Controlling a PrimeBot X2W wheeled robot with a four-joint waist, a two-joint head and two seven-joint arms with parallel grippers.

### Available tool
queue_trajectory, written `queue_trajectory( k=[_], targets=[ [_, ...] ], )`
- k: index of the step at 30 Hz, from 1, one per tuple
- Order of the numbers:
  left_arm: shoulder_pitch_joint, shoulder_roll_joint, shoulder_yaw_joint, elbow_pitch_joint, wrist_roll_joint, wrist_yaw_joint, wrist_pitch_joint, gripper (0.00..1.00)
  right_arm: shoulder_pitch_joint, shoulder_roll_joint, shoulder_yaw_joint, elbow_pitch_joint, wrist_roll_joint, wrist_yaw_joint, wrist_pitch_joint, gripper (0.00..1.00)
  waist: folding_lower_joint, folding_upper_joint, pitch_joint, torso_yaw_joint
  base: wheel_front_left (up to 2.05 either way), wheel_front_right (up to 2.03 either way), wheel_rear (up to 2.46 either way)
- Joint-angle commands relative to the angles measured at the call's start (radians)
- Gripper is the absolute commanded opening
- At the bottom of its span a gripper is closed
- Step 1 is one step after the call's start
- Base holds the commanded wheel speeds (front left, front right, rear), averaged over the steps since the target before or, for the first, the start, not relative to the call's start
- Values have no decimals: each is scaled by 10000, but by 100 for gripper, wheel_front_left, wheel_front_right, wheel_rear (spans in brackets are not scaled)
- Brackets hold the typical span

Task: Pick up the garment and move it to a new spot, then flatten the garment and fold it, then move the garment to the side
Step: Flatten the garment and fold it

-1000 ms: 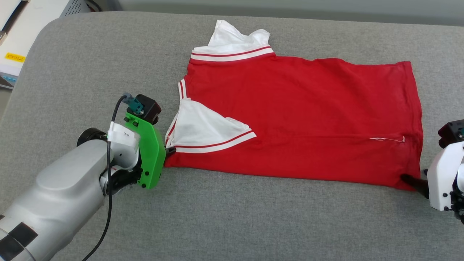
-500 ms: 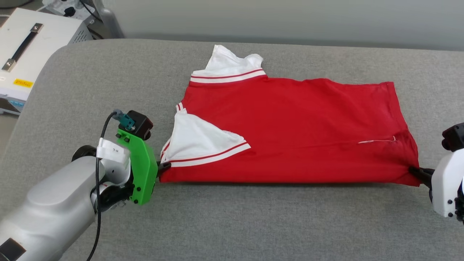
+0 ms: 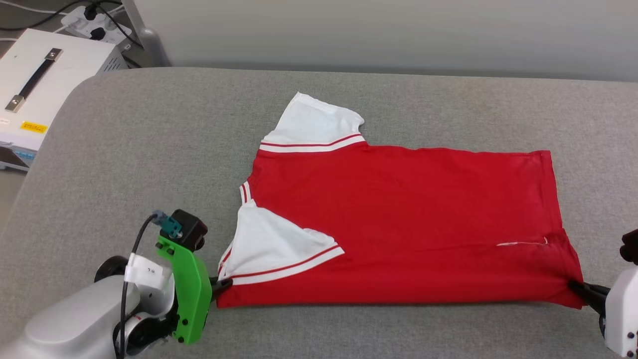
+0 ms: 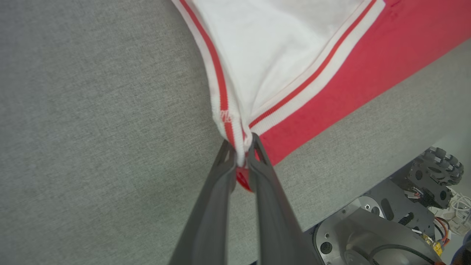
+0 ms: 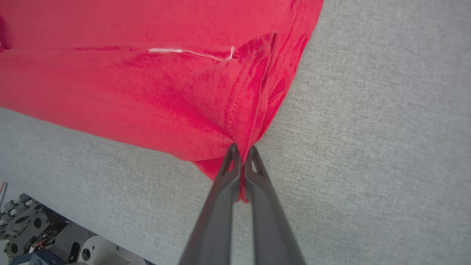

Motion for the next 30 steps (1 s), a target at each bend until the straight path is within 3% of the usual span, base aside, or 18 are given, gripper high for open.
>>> queue_trajectory(
  k=[1,8,14,15,16,17,18,30],
  targets=[
    [251,151,-2,-65,12,150,-74,0,318,103,-224,-63,-124,-9,56,0,0,0,62,9,0,0,0],
    [603,33,-114,14,212,439,-287,0,1087,730,-813,-37,-516,-9,412,0,0,0,434,-26,0,0,0],
    [784,-334,-175,556,141,377,-306,0,1147,1160,-914,421,-676,-9,375,0,0,0,591,-47,0,0,0],
    [792,-360,-177,627,138,370,-317,0,1133,1173,-895,439,-754,-9,297,7,0,0,580,-47,0,0,0],
    [780,-366,-162,698,167,372,-378,0,1119,1207,-894,450,-830,-9,168,33,0,0,551,-42,0,0,0],
    [775,-363,-125,743,162,363,-451,30,1113,1265,-917,458,-857,-9,56,80,0,0,500,-38,0,0,0],
    [747,-346,-85,757,194,370,-541,100,1112,1290,-936,438,-895,-9,-43,100,0,0,444,-30,0,0,0],
    [-468,251,842,103,769,511,-1585,100,875,1764,-2192,-936,-2436,-9,-2453,100,0,0,19,-153,0,0,0]
  ],
)
